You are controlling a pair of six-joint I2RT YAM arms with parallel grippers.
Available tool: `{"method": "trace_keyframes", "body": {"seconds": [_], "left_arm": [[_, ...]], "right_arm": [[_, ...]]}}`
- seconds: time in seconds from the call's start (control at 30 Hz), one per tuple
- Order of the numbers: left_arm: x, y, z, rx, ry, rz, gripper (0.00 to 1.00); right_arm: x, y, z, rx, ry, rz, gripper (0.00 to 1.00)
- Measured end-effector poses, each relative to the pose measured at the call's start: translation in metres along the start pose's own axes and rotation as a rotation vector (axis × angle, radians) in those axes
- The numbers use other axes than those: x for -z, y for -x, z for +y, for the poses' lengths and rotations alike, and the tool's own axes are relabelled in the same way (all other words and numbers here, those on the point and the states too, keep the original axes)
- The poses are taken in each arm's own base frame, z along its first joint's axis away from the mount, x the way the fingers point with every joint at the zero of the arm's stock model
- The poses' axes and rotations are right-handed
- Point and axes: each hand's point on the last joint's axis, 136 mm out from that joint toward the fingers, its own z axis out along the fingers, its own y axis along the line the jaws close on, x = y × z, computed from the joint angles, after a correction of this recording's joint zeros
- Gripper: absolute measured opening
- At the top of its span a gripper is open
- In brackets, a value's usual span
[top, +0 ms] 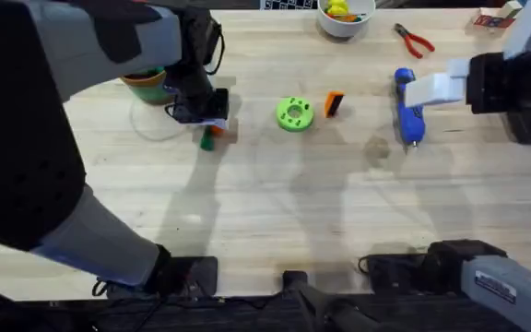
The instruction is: Pick up the gripper from the table and insert it into the empty holder that is missing its gripper. Then pick up a screw, insert it into the mounting hole, and use the screwdriver to tighten it. Finally, clean up the table by picking up the vegetable and placing it into the bucket.
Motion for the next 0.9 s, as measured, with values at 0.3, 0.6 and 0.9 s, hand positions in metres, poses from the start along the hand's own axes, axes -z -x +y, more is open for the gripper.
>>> {"method": "trace_keyframes", "body": {"seconds": [0.3,0.6,0.9], "left_arm": [[0.000,0.000,0.000,0.000,0.000,0.000,0.017],[0.010,-0.001,0.000,0.000,0.001,-0.001,0.017],[0.124,0.033,-0.009,-0.011,-0.064,-0.330,0.017]], "right_arm": [[0.000,0.000,0.000,0.000,0.000,0.000,0.994],[0.000,0.000,0.000,0.000,0.000,0.000,0.994],[0.000,0.000,0.000,0.000,0.000,0.000,0.994]]}}
